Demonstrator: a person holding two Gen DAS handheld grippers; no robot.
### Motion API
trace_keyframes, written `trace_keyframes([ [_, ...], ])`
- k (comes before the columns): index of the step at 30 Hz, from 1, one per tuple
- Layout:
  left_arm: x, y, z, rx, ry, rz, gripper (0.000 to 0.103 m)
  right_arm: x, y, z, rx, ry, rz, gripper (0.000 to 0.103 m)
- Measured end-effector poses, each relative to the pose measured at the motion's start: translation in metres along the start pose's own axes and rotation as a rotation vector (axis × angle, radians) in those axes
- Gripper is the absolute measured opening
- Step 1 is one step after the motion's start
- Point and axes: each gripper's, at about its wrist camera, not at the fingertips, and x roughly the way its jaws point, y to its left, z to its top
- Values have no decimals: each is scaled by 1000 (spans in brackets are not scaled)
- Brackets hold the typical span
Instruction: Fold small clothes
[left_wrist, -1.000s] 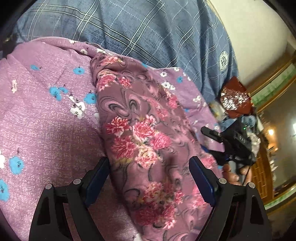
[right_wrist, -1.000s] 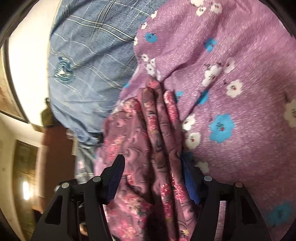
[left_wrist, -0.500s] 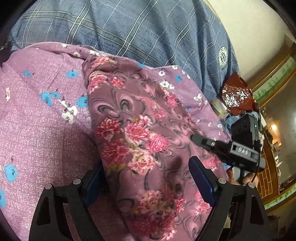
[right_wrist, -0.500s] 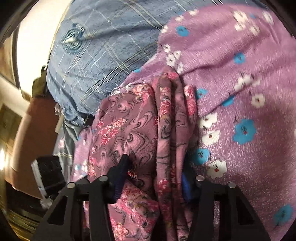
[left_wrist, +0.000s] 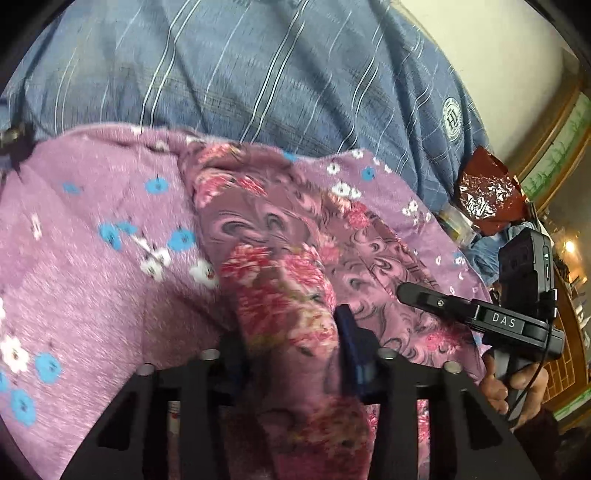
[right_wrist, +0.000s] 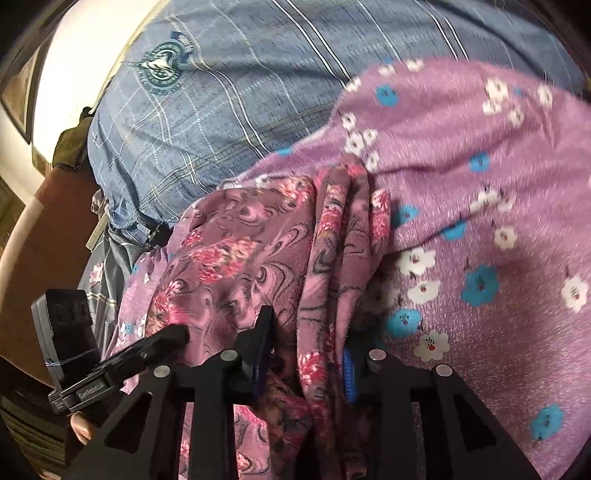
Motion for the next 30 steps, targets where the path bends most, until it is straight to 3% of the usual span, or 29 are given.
trace_keyframes([
  [8,-41,-10,-9,51,-75,-7,34,-23,34,-6,-104,-89,-35,29],
  [21,-135,-8,-40,120,-215,8,34,-55,88,-19,-185,-242,16,29],
  [26,-156,1,-54,126,-214,32,34,-53,106,-25,-174,-236,27,28],
  [30,-161,7,-59,116,-187,59,34,-38,111,-31,-160,-181,20,28],
])
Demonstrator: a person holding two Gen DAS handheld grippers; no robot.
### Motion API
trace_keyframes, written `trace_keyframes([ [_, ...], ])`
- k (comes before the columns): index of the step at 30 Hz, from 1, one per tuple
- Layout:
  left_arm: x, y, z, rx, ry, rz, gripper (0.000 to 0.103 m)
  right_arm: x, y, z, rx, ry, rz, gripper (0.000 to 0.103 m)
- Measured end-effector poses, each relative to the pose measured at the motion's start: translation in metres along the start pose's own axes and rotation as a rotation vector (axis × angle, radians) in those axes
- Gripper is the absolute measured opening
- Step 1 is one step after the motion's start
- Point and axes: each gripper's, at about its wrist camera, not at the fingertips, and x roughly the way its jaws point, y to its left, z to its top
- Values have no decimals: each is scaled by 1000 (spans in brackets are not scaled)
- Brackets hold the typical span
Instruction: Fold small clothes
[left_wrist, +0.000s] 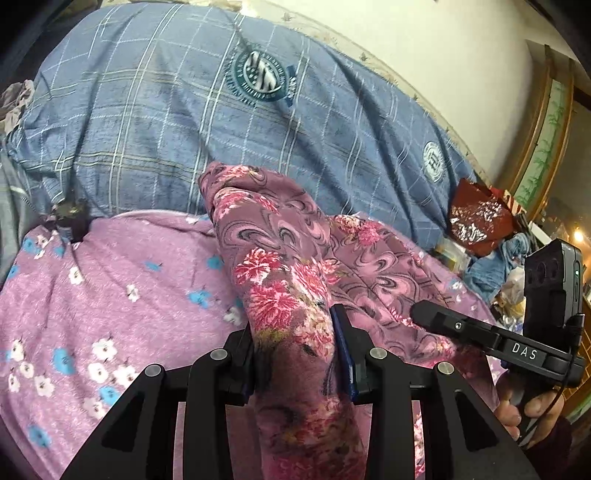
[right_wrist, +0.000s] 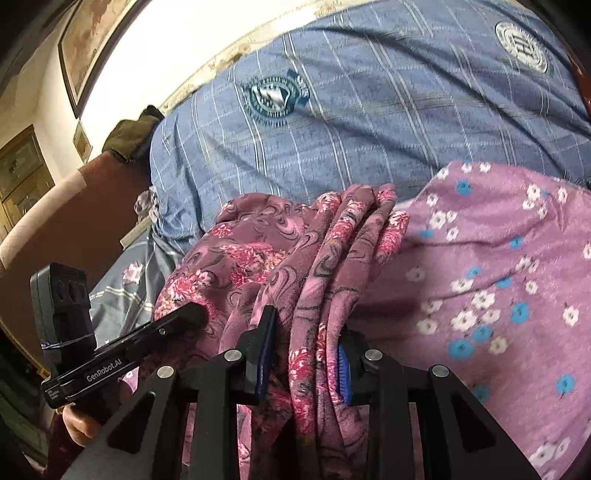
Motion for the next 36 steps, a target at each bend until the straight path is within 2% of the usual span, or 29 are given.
trace_keyframes([
  [12,10,-13,-3,-3,110,60,34,27,-7,-19,24,115,-23,28],
  [19,37,-15,6,-27,180,108,34,41,-15,-28,42,187,-56,28],
  [25,46,-5,10,-101,223,177,45,54,-25,-34,49,253,-95,30],
  [27,45,-1,14,-121,213,206,48,57,-27,-36,46,269,-106,33],
  [31,33,-2,21,-108,136,256,51,51,-27,-30,44,263,-113,42],
  [33,26,-7,23,-98,91,264,53,45,-28,-25,40,234,-136,42],
  [36,25,-19,24,-59,69,269,55,31,-29,-14,26,139,-189,44],
])
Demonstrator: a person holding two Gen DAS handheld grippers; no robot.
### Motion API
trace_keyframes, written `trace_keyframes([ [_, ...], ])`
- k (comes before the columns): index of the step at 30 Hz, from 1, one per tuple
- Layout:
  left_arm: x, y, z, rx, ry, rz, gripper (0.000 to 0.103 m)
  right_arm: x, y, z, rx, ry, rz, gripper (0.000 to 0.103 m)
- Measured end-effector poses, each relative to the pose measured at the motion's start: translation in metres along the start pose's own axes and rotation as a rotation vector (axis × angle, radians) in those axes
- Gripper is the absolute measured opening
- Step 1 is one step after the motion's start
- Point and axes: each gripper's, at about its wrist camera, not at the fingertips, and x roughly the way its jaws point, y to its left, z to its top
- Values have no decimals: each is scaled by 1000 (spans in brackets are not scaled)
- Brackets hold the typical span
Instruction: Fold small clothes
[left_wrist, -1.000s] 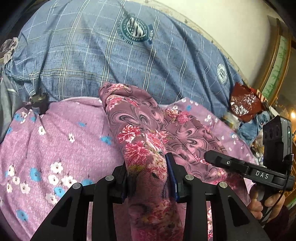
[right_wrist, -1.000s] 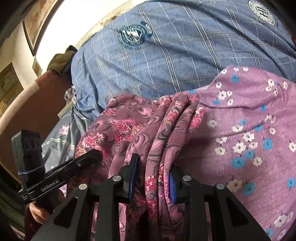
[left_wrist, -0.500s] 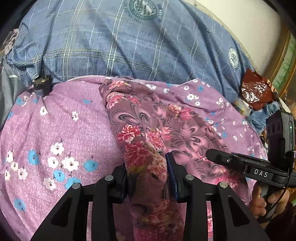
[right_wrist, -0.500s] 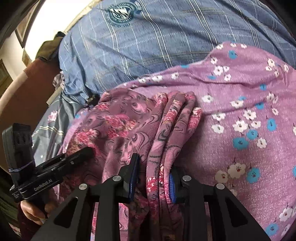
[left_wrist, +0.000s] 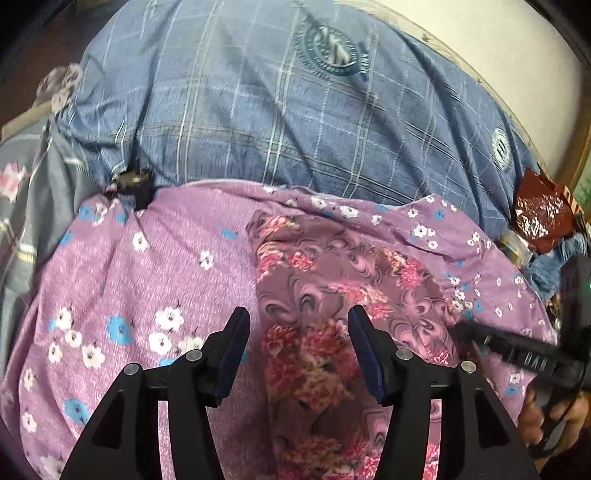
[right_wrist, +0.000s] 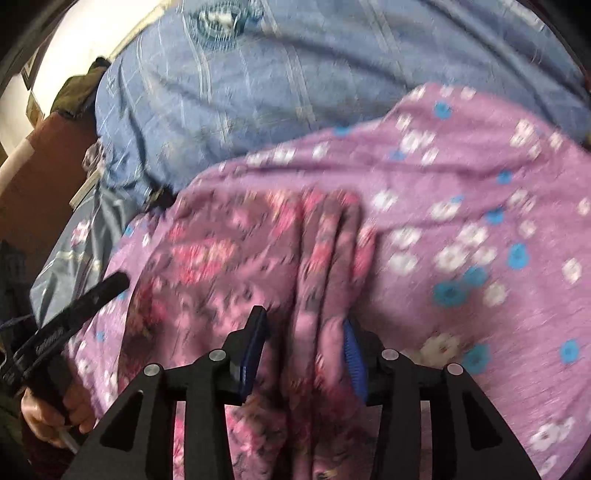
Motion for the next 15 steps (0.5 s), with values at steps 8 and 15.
trace_keyframes([
  [8,15,-25,-8,121,31,39,55,-3,11,14,9,-85,119,23],
  [15,36,-31,-15,179,77,128,63,53,9,3,30,105,61,17],
])
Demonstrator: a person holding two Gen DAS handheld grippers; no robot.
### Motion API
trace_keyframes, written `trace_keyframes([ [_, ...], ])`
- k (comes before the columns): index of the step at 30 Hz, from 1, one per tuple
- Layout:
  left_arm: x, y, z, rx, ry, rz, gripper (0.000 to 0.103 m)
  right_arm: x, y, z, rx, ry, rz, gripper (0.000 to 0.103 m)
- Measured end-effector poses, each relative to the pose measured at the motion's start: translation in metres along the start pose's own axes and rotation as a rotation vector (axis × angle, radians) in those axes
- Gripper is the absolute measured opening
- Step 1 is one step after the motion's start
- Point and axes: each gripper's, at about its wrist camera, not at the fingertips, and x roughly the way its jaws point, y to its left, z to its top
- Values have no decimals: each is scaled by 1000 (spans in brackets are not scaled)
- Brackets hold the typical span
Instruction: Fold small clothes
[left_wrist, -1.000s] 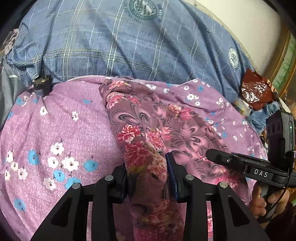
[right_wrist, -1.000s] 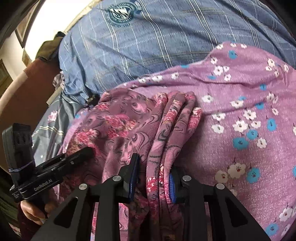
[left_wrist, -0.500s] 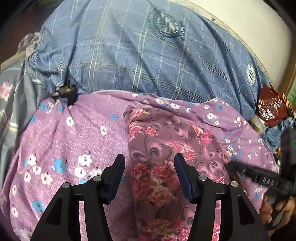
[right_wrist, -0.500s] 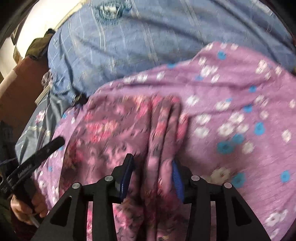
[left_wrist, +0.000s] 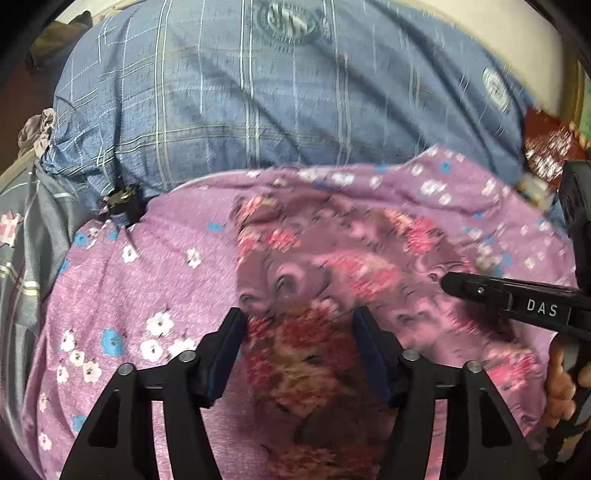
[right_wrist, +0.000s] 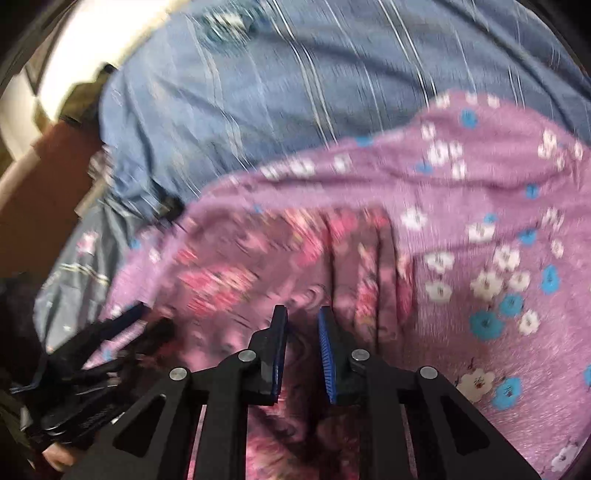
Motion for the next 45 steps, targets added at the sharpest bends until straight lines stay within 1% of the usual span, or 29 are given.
trace_keyframes([
  [1,10,0,-2,0,42,5,64,3,-4,-1,13,7,4,17],
  [2,16,2,-3,-12,63,-5,66,4,-7,0,26,8,15,16],
  [4,25,10,-3,-70,80,-41,70,4,-9,1,35,12,26,16],
  [6,25,16,-1,-112,87,-69,70,0,-7,1,20,4,18,17],
  [7,24,18,0,-120,84,-71,70,-3,-5,1,4,-5,15,20],
  [9,19,18,1,-111,68,-67,67,-13,-1,0,-31,-35,20,20],
  [11,10,14,1,-89,35,-70,67,-20,5,4,-52,-65,38,20],
  [14,-2,10,3,-90,-6,-81,68,-26,14,19,-79,-89,84,20],
  [16,-7,9,-1,-93,-20,-87,68,-23,25,29,-114,-100,90,21],
  [17,-7,8,-2,-89,-20,-79,68,-19,32,34,-134,-103,79,21],
  [19,-4,5,-4,-66,-16,-58,68,-3,43,43,-177,-82,43,21],
  [20,-2,3,-5,-49,-13,-45,68,5,47,46,-199,-75,12,21],
  [22,4,-2,-5,-8,-3,-13,68,26,44,49,-208,-60,-101,19],
  [23,9,-3,-7,11,12,6,71,39,37,49,-185,-25,-130,19],
  [24,17,-5,-6,25,35,14,72,52,27,49,-150,25,-119,18],
  [25,26,-5,-6,26,63,0,72,55,20,49,-121,19,-88,18],
  [26,29,-2,-5,3,66,-18,74,53,17,51,-104,12,-70,17],
  [27,31,2,-2,-25,76,-34,75,50,16,52,-91,19,-64,17],
  [29,32,9,2,-77,95,-68,75,41,16,51,-84,-1,-59,16],
  [31,31,16,5,-111,90,-78,75,31,16,48,-86,-5,-60,17],
  [32,29,17,5,-114,84,-75,73,24,16,46,-88,-15,-60,18],
  [33,28,20,5,-114,77,-73,73,14,16,44,-92,-31,-59,21],
  [36,19,25,4,-113,42,-50,73,-13,19,36,-121,-67,-43,22],
  [40,5,26,0,-114,21,-53,73,-40,22,14,-150,-58,-4,22],
  [43,0,25,-3,-91,25,-30,73,-56,27,-2,-164,-54,8,21],
  [45,2,26,-5,-92,37,-16,73,-59,30,-11,-177,-42,5,21],
])
